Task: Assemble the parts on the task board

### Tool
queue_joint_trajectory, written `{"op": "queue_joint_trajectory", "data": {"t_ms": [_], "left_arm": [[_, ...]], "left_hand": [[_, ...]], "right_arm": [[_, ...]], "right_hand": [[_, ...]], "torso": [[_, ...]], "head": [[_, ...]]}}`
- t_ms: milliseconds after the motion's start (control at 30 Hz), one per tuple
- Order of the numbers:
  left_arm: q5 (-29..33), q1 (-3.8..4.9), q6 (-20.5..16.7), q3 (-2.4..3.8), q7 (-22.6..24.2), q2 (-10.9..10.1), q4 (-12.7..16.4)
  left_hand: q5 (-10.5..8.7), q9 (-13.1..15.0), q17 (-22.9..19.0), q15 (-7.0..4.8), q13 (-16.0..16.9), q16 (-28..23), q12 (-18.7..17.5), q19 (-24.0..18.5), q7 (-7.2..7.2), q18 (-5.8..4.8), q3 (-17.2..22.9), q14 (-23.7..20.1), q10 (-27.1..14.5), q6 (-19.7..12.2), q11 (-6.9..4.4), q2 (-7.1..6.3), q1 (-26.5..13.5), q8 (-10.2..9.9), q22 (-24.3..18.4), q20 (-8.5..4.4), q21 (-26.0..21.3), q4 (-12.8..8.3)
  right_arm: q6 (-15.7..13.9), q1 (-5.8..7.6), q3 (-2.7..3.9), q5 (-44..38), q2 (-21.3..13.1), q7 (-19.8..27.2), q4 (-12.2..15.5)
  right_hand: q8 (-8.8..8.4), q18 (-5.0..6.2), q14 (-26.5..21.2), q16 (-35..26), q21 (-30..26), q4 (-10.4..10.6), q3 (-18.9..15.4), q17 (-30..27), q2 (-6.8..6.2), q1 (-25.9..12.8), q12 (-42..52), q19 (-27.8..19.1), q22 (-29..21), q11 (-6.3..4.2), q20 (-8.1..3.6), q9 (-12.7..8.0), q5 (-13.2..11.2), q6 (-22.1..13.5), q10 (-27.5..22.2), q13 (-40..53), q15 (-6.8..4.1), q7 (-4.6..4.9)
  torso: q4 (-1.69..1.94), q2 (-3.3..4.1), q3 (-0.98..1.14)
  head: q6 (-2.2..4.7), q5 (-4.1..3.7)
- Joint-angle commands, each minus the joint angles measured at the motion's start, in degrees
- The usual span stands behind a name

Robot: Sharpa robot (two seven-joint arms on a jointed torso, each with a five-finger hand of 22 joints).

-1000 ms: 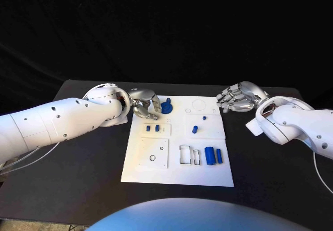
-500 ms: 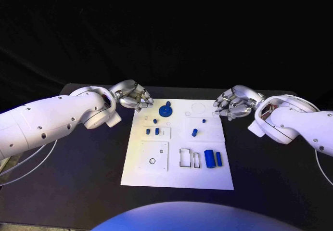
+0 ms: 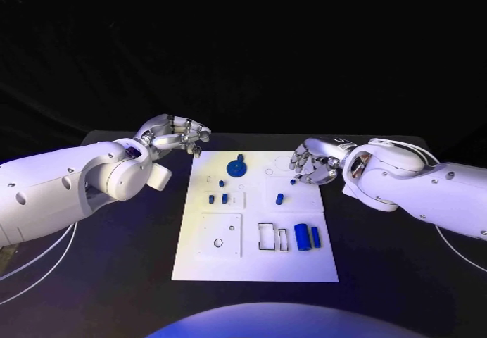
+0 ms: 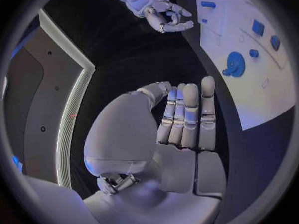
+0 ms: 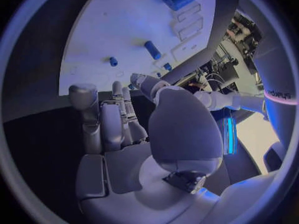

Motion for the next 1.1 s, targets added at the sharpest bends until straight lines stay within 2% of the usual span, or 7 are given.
{"op": "queue_joint_trajectory", "data": {"t_ms": [33,233,367,500,667,767,1100], "left_arm": [[5.61,0.01,1.41,0.0,3.99,-0.23,0.85],[5.91,0.0,2.04,-0.03,4.33,-0.61,1.31],[5.97,-0.01,2.27,-0.04,4.3,-0.75,1.39],[5.75,-0.01,1.89,-0.04,4.25,-0.87,1.45],[5.62,-0.01,1.76,-0.04,4.4,-1.0,1.37],[5.59,-0.01,1.77,-0.04,4.55,-0.98,1.3],[5.57,-0.01,2.52,-0.04,4.55,-0.79,1.24]], "left_hand": [[0.31,0.08,-0.09,-0.47,0.06,-0.24,0.2,0.31,-0.29,0.69,-0.03,-0.03,0.28,-0.06,-0.08,0.25,0.03,0.24,0.06,-0.2,-0.19,-0.31],[0.18,0.23,-0.13,-0.46,0.05,-0.31,0.22,0.31,-0.28,0.65,-0.28,0.0,0.21,-0.23,-0.03,0.04,-0.3,0.37,0.08,-0.23,-0.27,-0.25],[0.11,0.29,-0.14,-0.45,0.03,-0.35,0.21,0.3,-0.28,0.64,-0.37,0.0,0.12,-0.32,-0.02,-0.04,-0.44,0.41,0.08,-0.24,-0.32,-0.22],[0.09,0.35,-0.15,-0.45,0.04,-0.36,0.23,0.32,-0.29,0.63,-0.34,0.03,0.12,-0.39,-0.03,0.09,-0.46,0.46,0.09,-0.25,-0.36,-0.2],[-0.07,0.43,-0.16,-0.45,0.04,-0.36,0.26,0.35,-0.29,0.62,-0.45,0.09,0.09,-0.52,-0.02,0.02,-0.62,0.5,0.09,-0.26,-0.41,-0.16],[-0.07,0.43,-0.16,-0.45,0.04,-0.36,0.26,0.35,-0.29,0.62,-0.45,0.09,0.09,-0.52,-0.02,0.02,-0.62,0.5,0.09,-0.26,-0.41,-0.16],[-0.55,0.61,-0.19,-0.38,0.01,-0.46,0.25,0.31,-0.28,0.57,-0.66,0.04,-0.1,-0.74,0.05,0.0,-1.06,0.64,0.06,-0.23,-0.61,0.07]], "right_arm": [[1.61,-0.04,-0.09,-10.16,0.73,-4.23,-0.4],[2.07,-0.18,-0.23,-11.93,1.99,-5.62,-1.08],[2.6,-0.45,-0.3,-12.23,2.83,-6.03,-1.54],[4.51,-0.69,-0.37,-12.81,3.3,-6.13,-1.84],[6.57,-1.05,-0.48,-13.05,3.58,-6.16,-2.22],[6.55,-1.43,-0.52,-13.02,3.91,-6.15,-2.67],[5.61,-2.46,-0.55,-12.61,4.99,-6.04,-4.0]], "right_hand": [[-0.22,-1.26,3.21,1.15,1.47,-0.09,0.46,0.78,-0.52,0.15,-0.63,0.27,1.25,0.15,0.1,0.11,-0.07,0.18,-0.6,-0.13,0.28,0.44],[-0.15,-1.53,3.33,2.32,3.31,-0.1,0.52,1.69,-0.46,0.24,-0.85,0.69,2.69,0.24,0.21,0.2,-0.21,0.49,-0.62,-0.14,0.38,0.52],[-0.23,-1.54,3.37,2.92,3.74,-0.12,0.53,2.08,-0.55,0.25,-1.06,0.68,3.11,0.29,0.28,0.21,-0.27,0.48,-0.76,-0.16,0.44,0.56],[-0.42,-1.54,3.37,3.62,4.04,-0.21,0.28,2.48,-0.82,0.22,-1.51,0.48,3.55,0.49,0.45,0.18,-0.61,0.38,-1.56,-0.27,0.62,0.73],[-0.72,-1.76,3.44,4.63,5.63,-0.18,-0.53,3.24,-1.22,-0.04,-1.67,0.77,4.82,0.54,0.6,0.06,-1.14,0.17,-2.1,-0.26,0.71,0.72],[-0.82,-1.76,3.43,4.76,5.75,-0.21,-0.7,3.27,-1.22,0.02,-1.66,0.75,4.96,0.55,0.63,0.02,-1.19,0.1,-2.15,-0.23,0.73,0.74],[-0.71,-1.75,3.22,5.0,6.36,-0.51,0.25,3.05,0.03,1.11,-1.4,0.57,5.68,0.57,0.76,0.04,-1.76,0.91,-1.95,-0.06,0.78,0.7]], "torso": [[0.11,0.0,-0.05],[0.0,0.0,0.0],[0.06,0.06,0.04],[0.05,0.03,0.09],[-0.04,-0.02,0.0],[-0.03,-0.01,0.02],[0.03,0.03,0.02]], "head": [[0.21,-0.68],[0.09,-0.3],[-0.14,-0.24],[-0.54,-0.09],[-0.79,-0.07],[-0.87,-0.03],[-0.89,-0.04]]}}
